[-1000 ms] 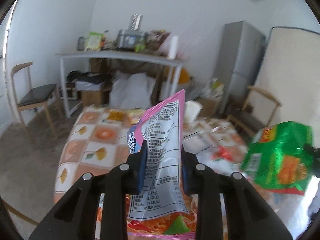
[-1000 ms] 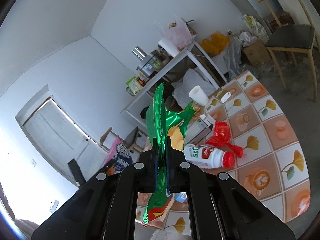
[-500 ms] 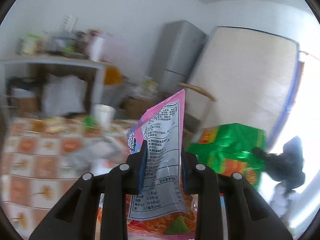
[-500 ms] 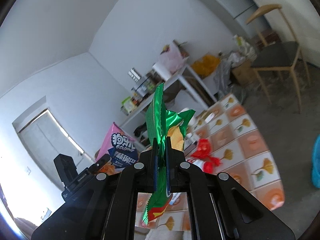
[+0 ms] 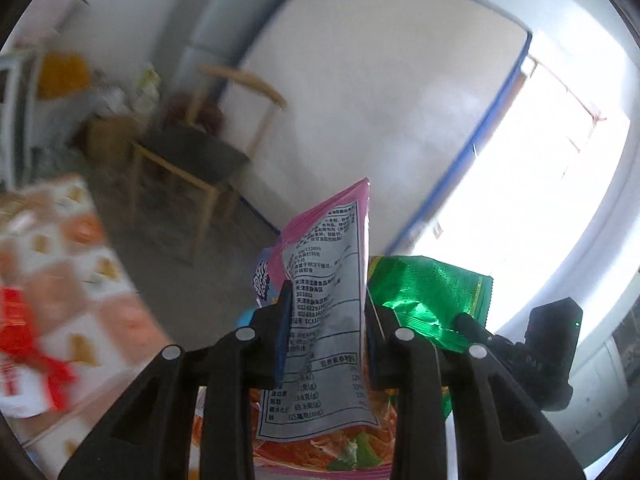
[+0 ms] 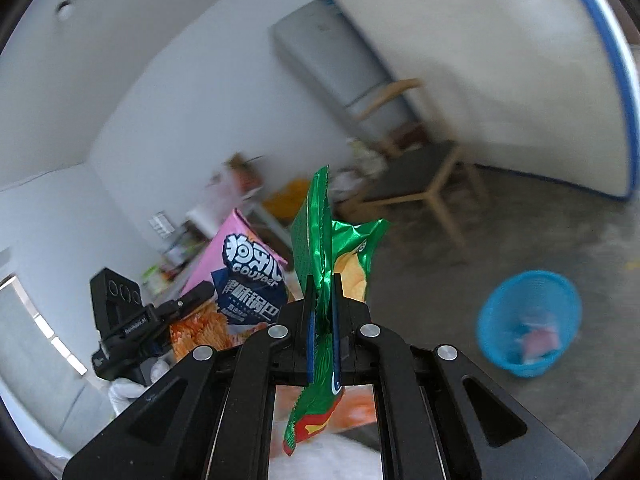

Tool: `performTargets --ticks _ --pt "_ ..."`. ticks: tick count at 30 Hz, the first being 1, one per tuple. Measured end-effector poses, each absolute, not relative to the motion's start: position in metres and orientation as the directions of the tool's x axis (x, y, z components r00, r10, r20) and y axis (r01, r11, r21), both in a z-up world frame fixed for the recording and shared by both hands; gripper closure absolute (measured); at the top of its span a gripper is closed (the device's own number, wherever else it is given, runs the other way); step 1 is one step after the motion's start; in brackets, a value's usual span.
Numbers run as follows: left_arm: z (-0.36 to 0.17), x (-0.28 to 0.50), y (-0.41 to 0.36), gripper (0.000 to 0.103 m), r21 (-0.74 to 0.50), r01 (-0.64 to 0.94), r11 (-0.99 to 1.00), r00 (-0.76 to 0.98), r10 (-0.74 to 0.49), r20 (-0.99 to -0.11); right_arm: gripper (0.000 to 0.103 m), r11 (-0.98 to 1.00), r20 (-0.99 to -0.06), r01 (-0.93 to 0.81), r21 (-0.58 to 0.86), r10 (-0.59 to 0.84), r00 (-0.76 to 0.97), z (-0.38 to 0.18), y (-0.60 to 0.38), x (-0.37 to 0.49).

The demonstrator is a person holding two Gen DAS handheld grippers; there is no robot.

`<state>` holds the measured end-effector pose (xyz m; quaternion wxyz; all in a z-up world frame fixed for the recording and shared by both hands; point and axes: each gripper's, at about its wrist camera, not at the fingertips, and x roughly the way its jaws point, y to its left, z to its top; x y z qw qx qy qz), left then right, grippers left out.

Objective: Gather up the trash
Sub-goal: 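Lift both snack bags and turn toward the blue wastebasket, then open both tools to drop the pink and green snack bags into the basket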

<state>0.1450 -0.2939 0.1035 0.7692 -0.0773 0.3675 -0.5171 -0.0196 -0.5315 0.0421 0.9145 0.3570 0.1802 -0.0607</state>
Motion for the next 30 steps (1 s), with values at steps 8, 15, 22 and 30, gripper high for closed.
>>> performTargets --ticks 8,15,22,30 --pt "0.006 0.165 -0.443 0.069 -0.513 0.701 0.496 0.036 -0.742 -0.669 0.098 0.649 -0.518 0.421 0.633 -0.048 0.854 -0.031 -0.589 -0.006" --pt "-0.064 0.186 -0.512 0.065 -0.508 0.66 0.553 -0.025 -0.66 -0.751 0.097 0.596 -0.626 0.538 0.596 -0.075 0.776 -0.09 -0.624 0.026" --pt "-0.119 0.205 -0.55 0.034 -0.507 0.598 0.621 -0.053 -0.6 -0.798 0.049 0.51 -0.732 0.663 0.548 -0.09 0.675 -0.164 -0.662 0.052" --pt "-0.112 0.201 -0.535 0.034 -0.522 0.612 0.594 -0.051 -0.629 -0.776 0.049 0.45 -0.757 0.706 0.546 -0.096 0.647 -0.179 -0.661 0.024"
